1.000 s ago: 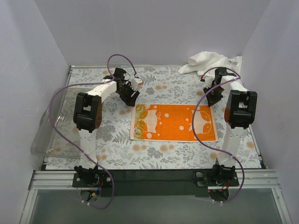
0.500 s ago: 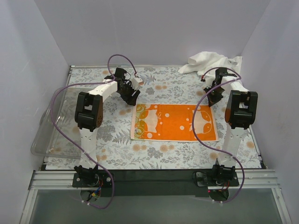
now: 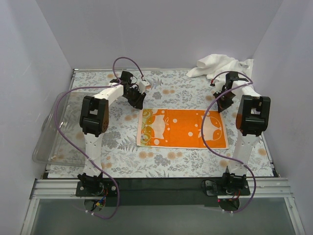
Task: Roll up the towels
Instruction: Fold the towel
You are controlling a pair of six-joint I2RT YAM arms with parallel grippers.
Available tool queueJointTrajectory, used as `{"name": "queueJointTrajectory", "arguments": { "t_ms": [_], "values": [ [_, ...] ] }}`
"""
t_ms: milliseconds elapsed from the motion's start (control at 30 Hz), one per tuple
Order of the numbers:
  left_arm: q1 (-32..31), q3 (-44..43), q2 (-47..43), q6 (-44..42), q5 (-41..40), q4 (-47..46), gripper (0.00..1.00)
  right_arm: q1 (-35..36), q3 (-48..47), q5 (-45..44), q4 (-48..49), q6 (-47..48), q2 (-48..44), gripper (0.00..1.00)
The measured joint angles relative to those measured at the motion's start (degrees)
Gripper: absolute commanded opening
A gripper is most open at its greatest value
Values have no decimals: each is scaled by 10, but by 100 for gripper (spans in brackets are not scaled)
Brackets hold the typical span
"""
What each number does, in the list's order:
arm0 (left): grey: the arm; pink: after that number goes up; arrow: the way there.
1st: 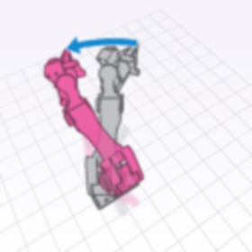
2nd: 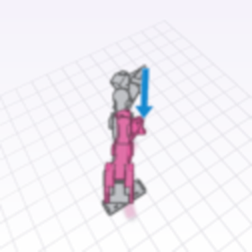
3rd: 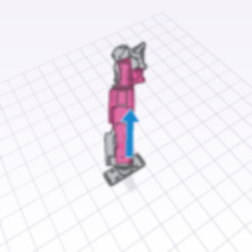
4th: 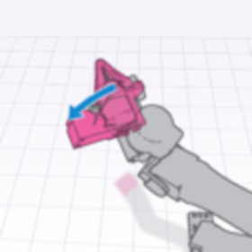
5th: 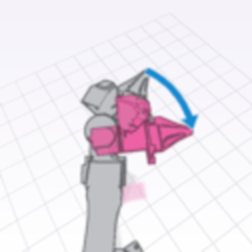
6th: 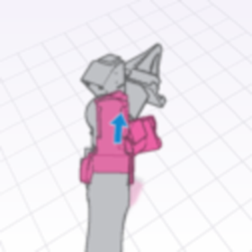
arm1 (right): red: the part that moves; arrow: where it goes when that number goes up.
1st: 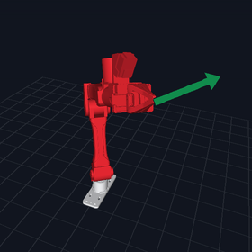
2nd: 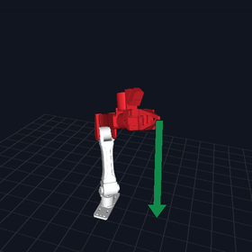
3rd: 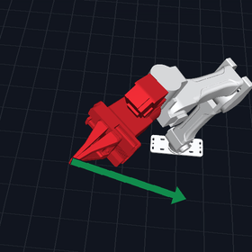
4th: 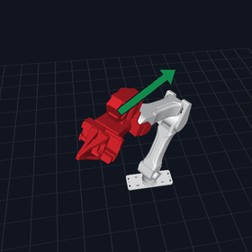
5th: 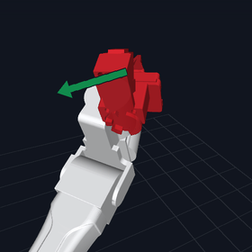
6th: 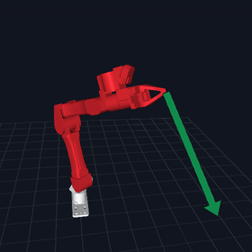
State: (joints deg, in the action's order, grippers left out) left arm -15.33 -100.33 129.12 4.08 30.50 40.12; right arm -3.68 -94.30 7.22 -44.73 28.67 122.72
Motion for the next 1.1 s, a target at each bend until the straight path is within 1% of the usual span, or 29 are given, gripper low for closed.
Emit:
{"name": "queueJointTrajectory", "arguments": {
  "t_ms": [100, 167, 300, 333, 367, 533, 667, 900, 1000, 1100],
  "values": [
    [0, 2, 0, -4, 9, 5, 32, 0, 11, 7, 0, 0, -7, 1],
    [0, 4, -1, -7, 17, 7, 32, 0, 17, 10, 0, 0, -10, 1],
    [0, 6, -2, -6, 21, 8, 18, 0, 23, 15, 0, 0, -14, 1],
    [0, 6, -2, -5, 21, 8, 5, 0, 23, 16, 0, 0, -14, 1],
    [0, 6, -2, -2, 20, 9, 0, 0, 23, 16, -1, 0, -14, 1],
    [5, 5, -2, 8, 19, 6, 0, 0, 23, 26, -1, -1, -14, 1],
    [21, -26, 12, 8, 19, 19, 0, 0, 16, 39, -6, -6, -14, 1],
    [59, -92, 28, -4, 26, 30, 0, 1, -62, 71, -12, -19, -12, 1],
    [63, -86, 21, -20, 35, 28, 0, 0, -82, 87, -7, -19, -14, 1],
    [62, -48, -3, -44, 35, 27, 0, -1, -75, 101, -4, -16, -23, 1]
  ]
}}
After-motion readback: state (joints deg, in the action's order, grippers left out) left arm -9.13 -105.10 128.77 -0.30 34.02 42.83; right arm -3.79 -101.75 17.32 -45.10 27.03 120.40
